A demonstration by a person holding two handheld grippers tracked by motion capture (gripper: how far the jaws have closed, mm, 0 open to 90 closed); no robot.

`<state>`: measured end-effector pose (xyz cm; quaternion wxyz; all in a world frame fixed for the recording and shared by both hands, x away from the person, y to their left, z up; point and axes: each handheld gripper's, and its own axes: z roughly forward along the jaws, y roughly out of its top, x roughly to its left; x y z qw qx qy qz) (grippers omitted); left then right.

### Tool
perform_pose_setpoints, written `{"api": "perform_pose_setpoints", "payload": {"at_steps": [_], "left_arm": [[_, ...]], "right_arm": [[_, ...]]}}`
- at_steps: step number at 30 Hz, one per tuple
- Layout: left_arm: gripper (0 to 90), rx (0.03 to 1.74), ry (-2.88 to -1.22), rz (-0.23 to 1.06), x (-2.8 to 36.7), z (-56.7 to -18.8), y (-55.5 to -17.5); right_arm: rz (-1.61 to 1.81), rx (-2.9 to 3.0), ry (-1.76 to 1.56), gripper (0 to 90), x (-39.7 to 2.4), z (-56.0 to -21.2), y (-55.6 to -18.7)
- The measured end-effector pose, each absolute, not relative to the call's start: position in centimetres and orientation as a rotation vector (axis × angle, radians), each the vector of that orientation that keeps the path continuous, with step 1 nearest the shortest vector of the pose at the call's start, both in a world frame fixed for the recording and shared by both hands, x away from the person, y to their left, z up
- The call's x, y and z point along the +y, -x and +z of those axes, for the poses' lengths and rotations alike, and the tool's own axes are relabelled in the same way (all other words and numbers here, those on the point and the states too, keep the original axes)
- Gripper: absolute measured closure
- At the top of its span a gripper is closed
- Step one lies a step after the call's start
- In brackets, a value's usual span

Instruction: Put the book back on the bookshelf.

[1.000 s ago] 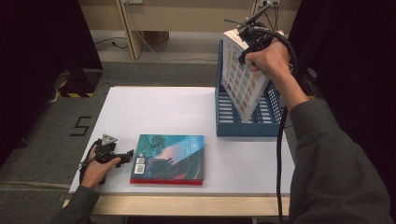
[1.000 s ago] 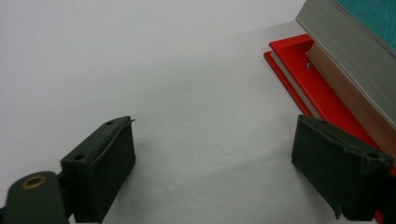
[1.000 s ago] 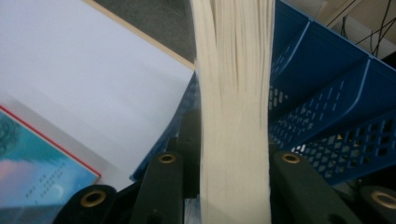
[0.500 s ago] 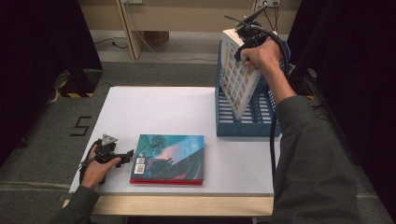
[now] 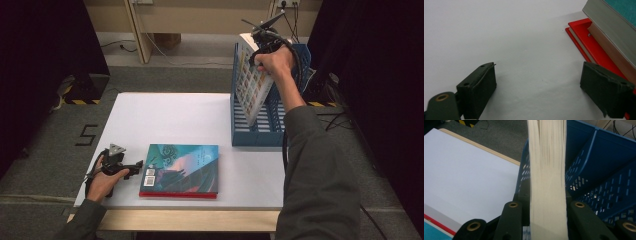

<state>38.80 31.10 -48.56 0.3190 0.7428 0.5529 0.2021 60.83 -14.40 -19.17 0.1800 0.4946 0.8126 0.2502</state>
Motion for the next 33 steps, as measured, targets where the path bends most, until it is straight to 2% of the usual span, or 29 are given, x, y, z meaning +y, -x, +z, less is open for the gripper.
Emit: {"api": "perform_pose_setpoints", "payload": {"at_steps": [23,33], "left_arm": [[12.1,1.453,-1.954,0.533,31.1,-48.6,-38.8],[12.2,1.452,-1.954,0.535,31.1,-48.6,-38.8]], "right_arm": [[0.732,2.285,-1.493,72.6,-13.9,-25.2,-63.8],[0.811,2.296,-1.442,64.1,-14.2,-23.2,-62.4]]}}
